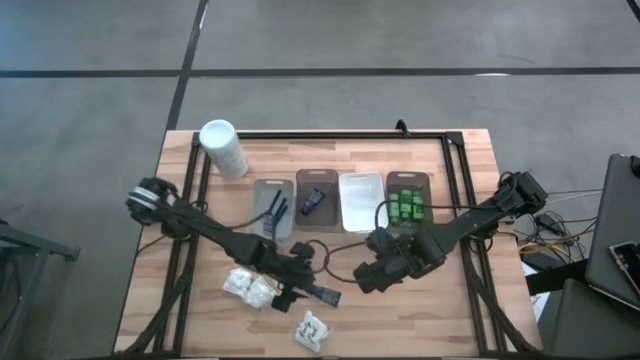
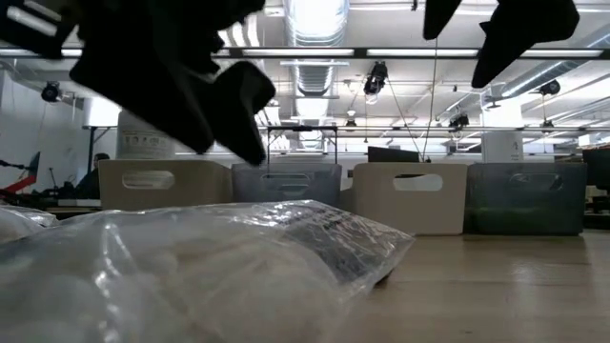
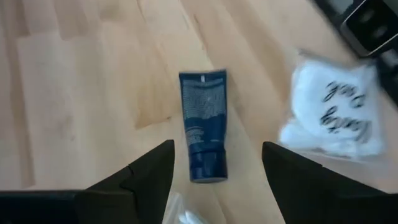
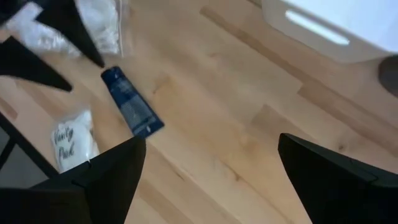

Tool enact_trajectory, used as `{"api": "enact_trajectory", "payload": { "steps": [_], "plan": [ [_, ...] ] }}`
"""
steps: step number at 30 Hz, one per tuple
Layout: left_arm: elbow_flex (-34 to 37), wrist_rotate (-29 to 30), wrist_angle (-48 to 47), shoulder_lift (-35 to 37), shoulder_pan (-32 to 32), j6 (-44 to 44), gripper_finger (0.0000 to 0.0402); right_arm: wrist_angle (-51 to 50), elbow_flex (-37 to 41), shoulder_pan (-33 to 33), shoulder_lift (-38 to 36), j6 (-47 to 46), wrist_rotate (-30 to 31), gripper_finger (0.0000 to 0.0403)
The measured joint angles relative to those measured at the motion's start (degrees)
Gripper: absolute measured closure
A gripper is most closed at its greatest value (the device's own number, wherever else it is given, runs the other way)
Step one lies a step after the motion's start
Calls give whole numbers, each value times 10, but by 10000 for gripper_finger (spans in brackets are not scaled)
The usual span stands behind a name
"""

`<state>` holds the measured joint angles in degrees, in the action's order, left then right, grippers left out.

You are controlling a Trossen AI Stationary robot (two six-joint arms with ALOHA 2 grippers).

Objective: Pick & Place Travel size toiletries
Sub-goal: Put the blue shaving cream into the left black bin

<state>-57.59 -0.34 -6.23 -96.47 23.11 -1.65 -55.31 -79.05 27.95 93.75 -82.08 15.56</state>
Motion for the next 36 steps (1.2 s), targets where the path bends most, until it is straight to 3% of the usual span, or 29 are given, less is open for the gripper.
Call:
{"api": "enact_trajectory", "payload": {
  "steps": [6,11,18,26,36],
  "plan": [
    [-46,10,-17,-58,12,0,125,-9,0,17,0,-19,-1,39],
    [-81,56,-61,-94,14,0,102,-19,1,24,0,-29,9,39],
    [-92,47,-65,-119,14,3,99,-19,1,25,0,-28,11,39],
    [-88,15,-68,-130,14,-5,129,-25,1,24,0,-29,13,39],
    [-88,22,-62,-130,13,-12,221,-28,1,24,0,-34,26,39]
  ]
}}
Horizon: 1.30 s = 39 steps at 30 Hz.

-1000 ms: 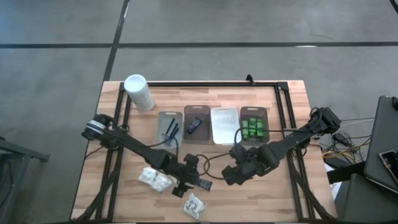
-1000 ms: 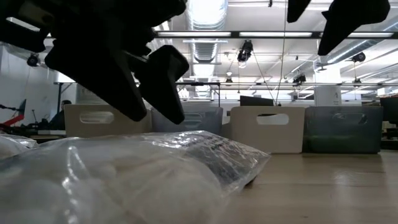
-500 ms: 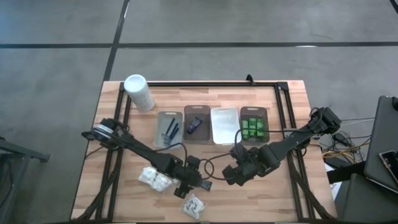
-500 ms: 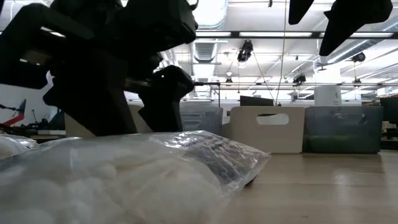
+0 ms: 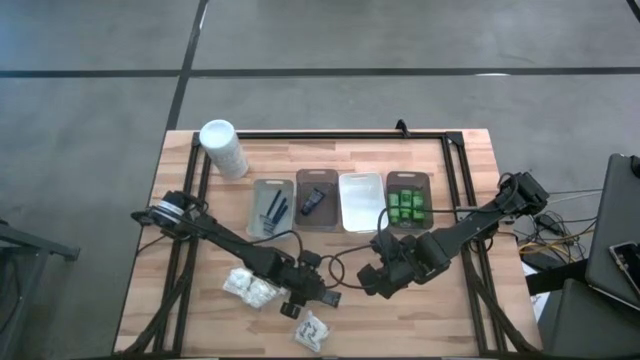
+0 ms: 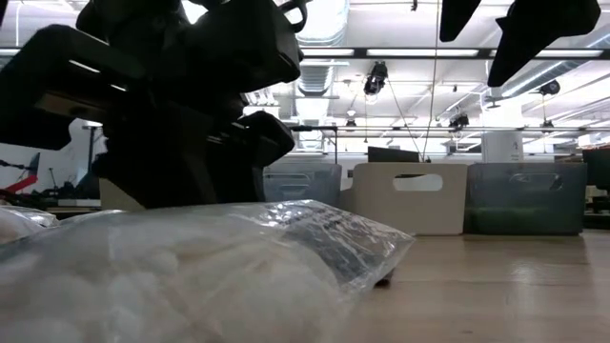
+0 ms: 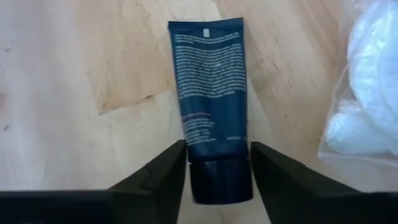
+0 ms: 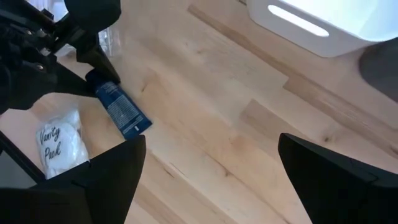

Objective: Pick & Place Travel size toiletries
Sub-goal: Put the blue shaving cream into the left black bin

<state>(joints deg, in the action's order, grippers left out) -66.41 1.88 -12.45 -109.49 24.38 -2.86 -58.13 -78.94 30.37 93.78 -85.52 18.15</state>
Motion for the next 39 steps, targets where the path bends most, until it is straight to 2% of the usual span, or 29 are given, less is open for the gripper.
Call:
{"api": "enact_trajectory", "payload": {
  "steps": [5,12,16,21,25,28,32,36,39],
  "plan": [
    [0,18,0,1,0,-18,272,0,0,0,0,0,0,39],
    [-2,43,-34,45,0,-122,272,0,0,0,0,-10,12,39],
    [-2,126,-92,101,0,-224,263,-4,0,0,-4,-35,42,39],
    [0,263,-155,184,-3,-417,267,-26,0,1,-25,-92,115,39],
    [1,336,-160,241,-19,-597,267,-43,0,1,-43,-124,178,39],
    [1,377,-145,257,-50,-650,267,-45,0,0,-56,-131,216,39],
    [1,378,-120,245,-125,-663,267,-46,0,-1,-68,-131,248,39],
    [2,323,-84,210,-204,-686,267,-48,0,-1,-77,-129,256,39],
    [2,281,-80,182,-241,-712,267,-50,0,0,-78,-124,256,39]
  ]
}}
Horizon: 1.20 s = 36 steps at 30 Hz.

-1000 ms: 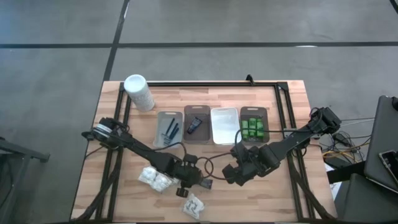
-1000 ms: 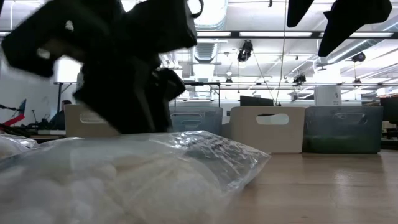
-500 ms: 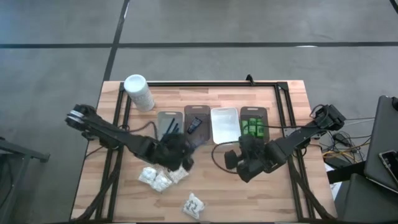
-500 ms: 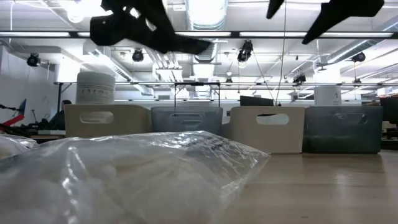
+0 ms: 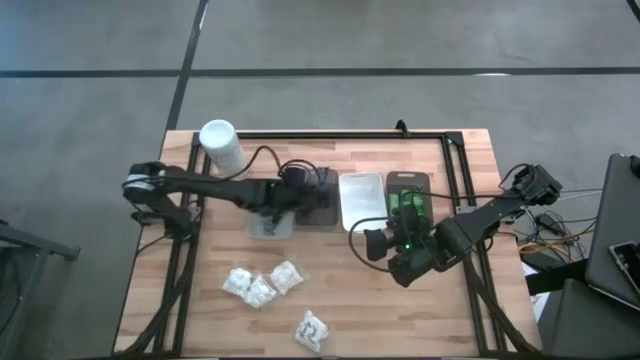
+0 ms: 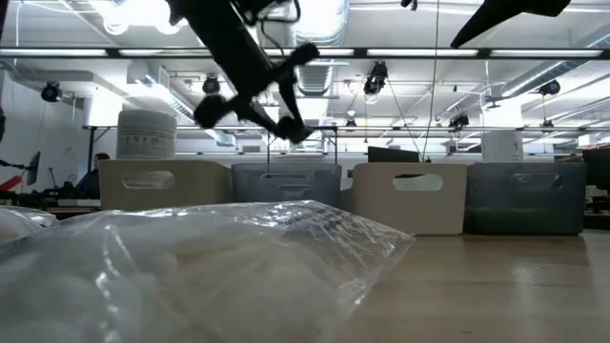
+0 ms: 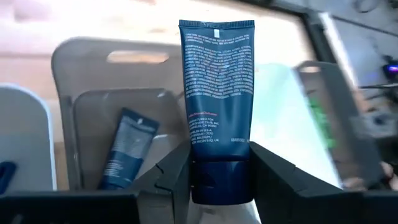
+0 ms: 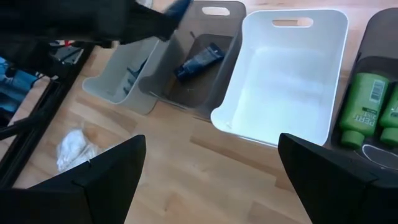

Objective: Pick & Place Travel size toiletries
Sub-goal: Put the blue shaving cream into the left black bin, then put the transparent cotton pack into the white bin

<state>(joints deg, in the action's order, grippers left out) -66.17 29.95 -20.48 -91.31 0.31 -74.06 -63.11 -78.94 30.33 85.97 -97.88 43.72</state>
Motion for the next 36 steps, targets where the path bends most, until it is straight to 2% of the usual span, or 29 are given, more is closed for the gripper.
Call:
{"api": "enact_trajectory", "payload": {
  "steps": [9,17,27,31,36],
  "plan": [
    [0,-53,11,-46,-12,-30,242,-2,0,0,0,-1,-1,39],
    [0,-58,8,-49,-12,-23,245,-12,0,0,0,-1,-1,39],
    [0,-69,-3,-55,-4,-3,189,-17,0,-2,0,8,-2,39],
    [0,-124,-3,-44,-3,112,173,-16,0,-3,0,15,-12,39],
    [-1,-227,-6,6,48,380,172,37,0,-2,18,65,-97,39]
  ]
}}
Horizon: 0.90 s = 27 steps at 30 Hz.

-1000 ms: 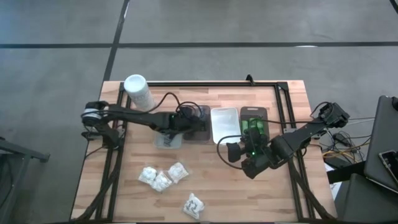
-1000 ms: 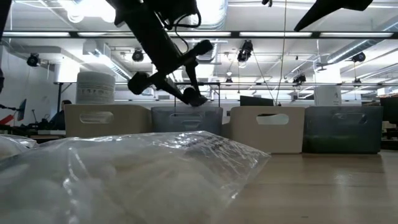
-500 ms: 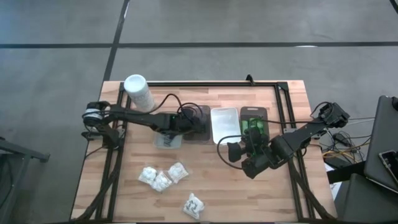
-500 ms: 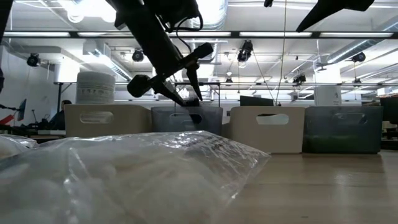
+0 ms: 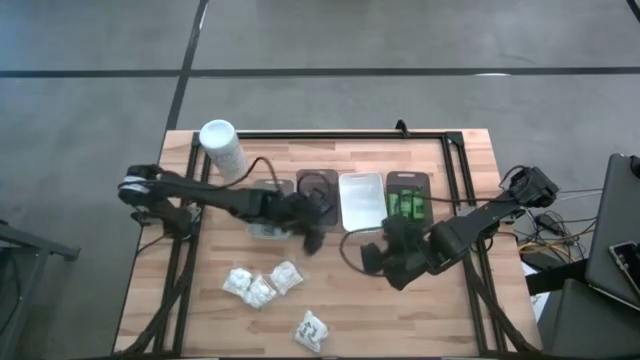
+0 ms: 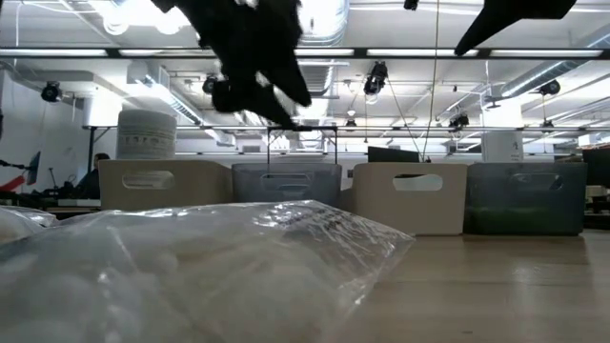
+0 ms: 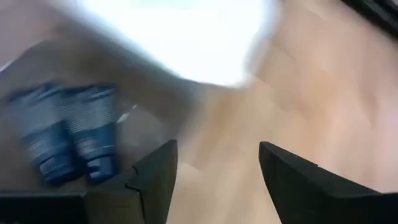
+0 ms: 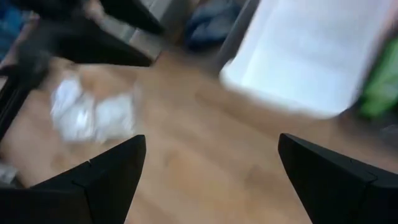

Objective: Pick & Place Travel size toiletries
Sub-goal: Put the transparent cotton pack into the white bin

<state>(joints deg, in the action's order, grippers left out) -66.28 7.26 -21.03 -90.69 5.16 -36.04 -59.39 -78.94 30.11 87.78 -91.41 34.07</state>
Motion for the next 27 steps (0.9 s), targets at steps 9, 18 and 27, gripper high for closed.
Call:
{"api": "enact_trajectory", "payload": {
  "steps": [9,18,27],
  "plan": [
    [-1,-75,-185,73,135,295,173,165,-4,3,96,-56,-111,39],
    [58,-72,-181,108,192,300,174,387,-5,17,207,-169,-264,39],
    [153,-72,-81,176,209,261,174,432,-60,26,307,-104,-266,39]
  ]
}}
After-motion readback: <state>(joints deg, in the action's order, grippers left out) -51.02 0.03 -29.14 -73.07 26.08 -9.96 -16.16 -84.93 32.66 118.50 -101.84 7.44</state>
